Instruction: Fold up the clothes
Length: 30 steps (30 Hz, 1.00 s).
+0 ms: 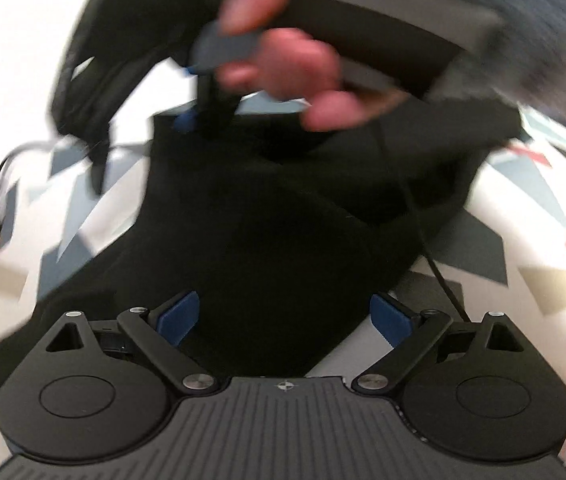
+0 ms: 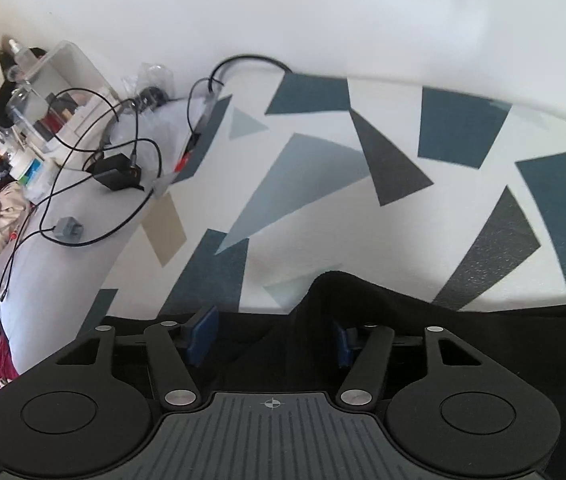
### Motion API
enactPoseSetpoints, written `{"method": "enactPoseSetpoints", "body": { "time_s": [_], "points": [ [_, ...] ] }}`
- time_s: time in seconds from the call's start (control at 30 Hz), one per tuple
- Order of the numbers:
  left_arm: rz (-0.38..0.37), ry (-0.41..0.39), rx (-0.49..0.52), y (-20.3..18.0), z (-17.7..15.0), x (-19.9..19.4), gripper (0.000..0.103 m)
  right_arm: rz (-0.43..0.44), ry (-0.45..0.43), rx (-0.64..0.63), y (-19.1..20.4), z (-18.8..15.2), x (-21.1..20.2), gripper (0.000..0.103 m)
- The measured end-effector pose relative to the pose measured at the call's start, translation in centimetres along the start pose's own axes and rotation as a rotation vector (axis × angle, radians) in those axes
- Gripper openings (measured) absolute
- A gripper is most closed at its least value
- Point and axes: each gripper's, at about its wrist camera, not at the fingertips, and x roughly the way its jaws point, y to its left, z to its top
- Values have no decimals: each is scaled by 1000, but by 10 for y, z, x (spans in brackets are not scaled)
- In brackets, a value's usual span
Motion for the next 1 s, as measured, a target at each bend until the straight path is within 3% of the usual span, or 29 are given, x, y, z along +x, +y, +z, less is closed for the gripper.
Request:
{"method": "enactPoseSetpoints", "body": {
  "time_s": [0.07, 0.17, 0.2, 0.23, 0.33, 0.4, 0.5, 0.6, 0.77, 0.87, 0.93, 1.0],
  "points": [
    [-3, -9, 66, -7, 2, 5, 92, 32, 10, 35, -9, 0, 0, 55],
    [-30, -14, 47, 2, 8, 7, 35, 88, 5, 104, -25, 1, -11, 54],
    [-46, -32, 44, 5, 9, 2, 11, 105, 2, 127, -30, 1, -16, 54],
    [-62, -49, 40, 7, 11, -3, 5, 120, -19, 155, -38, 0, -24, 54],
    [-70, -89, -2, 19, 14, -20, 5, 153, -119, 218, -63, -10, -58, 55],
    [-119, -87, -192, 45, 15, -29, 4, 128, -191, 257, -83, -22, -84, 56],
    [-169, -81, -514, 92, 16, -48, 4, 7, -288, 271, -111, -48, -118, 56],
    [-209, -160, -806, 136, 8, -78, 4, -117, -388, 282, -132, -84, -144, 56],
    [-196, -202, -1180, 205, -24, -73, 5, -180, -372, 268, -138, -135, -138, 56],
    [-73, -145, -1173, 223, -24, -51, 17, -238, -338, 188, -125, -158, -121, 55],
    [-55, -120, -1129, 228, -16, -39, 28, -311, -331, 69, -103, -170, -104, 61],
    [-29, -101, -1071, 224, -14, -37, 58, -369, -325, -63, -81, -178, -88, 72]
  ]
}}
